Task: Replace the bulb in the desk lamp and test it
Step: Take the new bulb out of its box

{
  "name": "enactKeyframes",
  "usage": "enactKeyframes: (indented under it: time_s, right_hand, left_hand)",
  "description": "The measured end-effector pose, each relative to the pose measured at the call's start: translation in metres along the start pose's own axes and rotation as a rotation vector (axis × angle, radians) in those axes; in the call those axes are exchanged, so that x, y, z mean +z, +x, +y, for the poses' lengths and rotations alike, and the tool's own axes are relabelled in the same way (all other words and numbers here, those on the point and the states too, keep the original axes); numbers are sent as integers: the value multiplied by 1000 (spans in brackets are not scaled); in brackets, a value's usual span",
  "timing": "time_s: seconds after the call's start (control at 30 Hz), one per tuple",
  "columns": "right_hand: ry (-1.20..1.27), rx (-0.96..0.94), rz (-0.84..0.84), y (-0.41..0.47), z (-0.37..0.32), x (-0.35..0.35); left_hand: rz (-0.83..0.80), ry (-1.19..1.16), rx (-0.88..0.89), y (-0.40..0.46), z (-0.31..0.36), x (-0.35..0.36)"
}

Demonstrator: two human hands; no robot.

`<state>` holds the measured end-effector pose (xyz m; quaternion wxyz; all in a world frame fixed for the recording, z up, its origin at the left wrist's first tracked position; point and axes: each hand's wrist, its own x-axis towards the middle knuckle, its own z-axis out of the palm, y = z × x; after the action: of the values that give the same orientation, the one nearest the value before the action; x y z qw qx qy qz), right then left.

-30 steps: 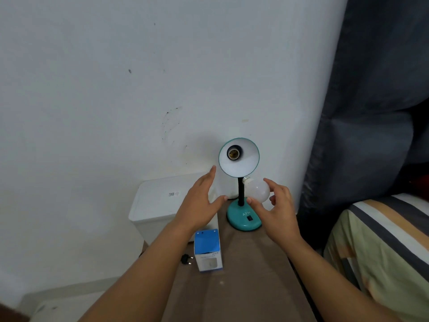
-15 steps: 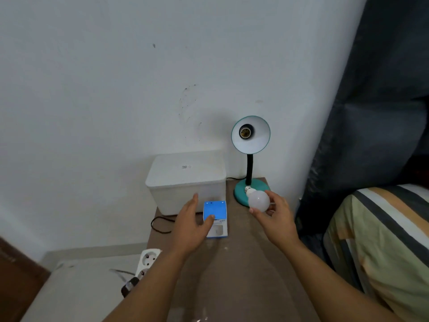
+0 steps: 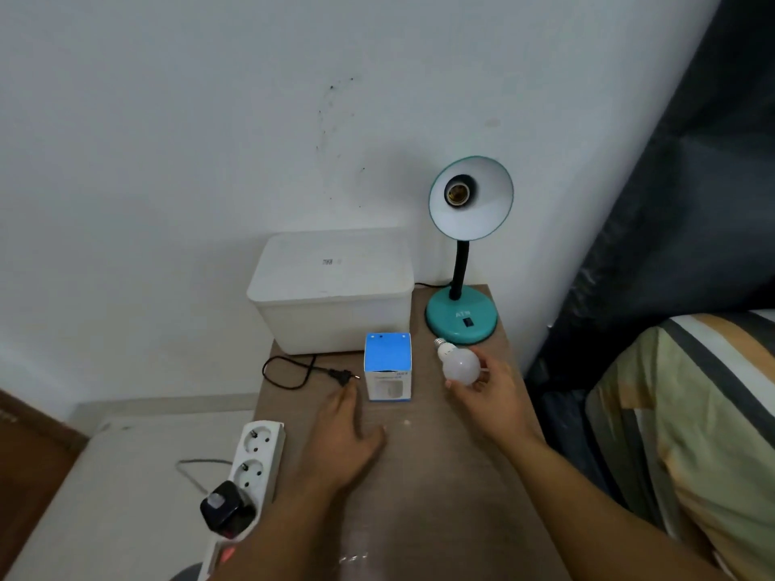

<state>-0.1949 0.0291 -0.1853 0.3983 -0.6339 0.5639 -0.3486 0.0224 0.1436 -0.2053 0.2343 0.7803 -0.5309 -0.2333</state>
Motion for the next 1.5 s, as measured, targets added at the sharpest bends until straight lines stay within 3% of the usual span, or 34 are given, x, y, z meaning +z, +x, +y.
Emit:
enactKeyframes:
  time_s: [0.4,0.63,0.83,0.97,1.27,1.5]
  right_hand:
    - [-8,112,-42,26,14,34]
    - [-90,82,-83,23,17,33]
    - [-54,53,-93,22,13,22]
    - [-137,-94,-29,16,-7,13]
    - [-26,-129,-291,10,-46,27]
    - [51,-104,-325,9,-51,34]
  left_hand:
    - [69,245,44,4,-16,26]
    - [78,206,21,4,-17,28]
    - [149,-17,-22,3,-7,26]
    - [191,-213,-28,0,10,28]
    - [325,-530,0,11,47,21]
    - [407,-524,-137,22,57,27]
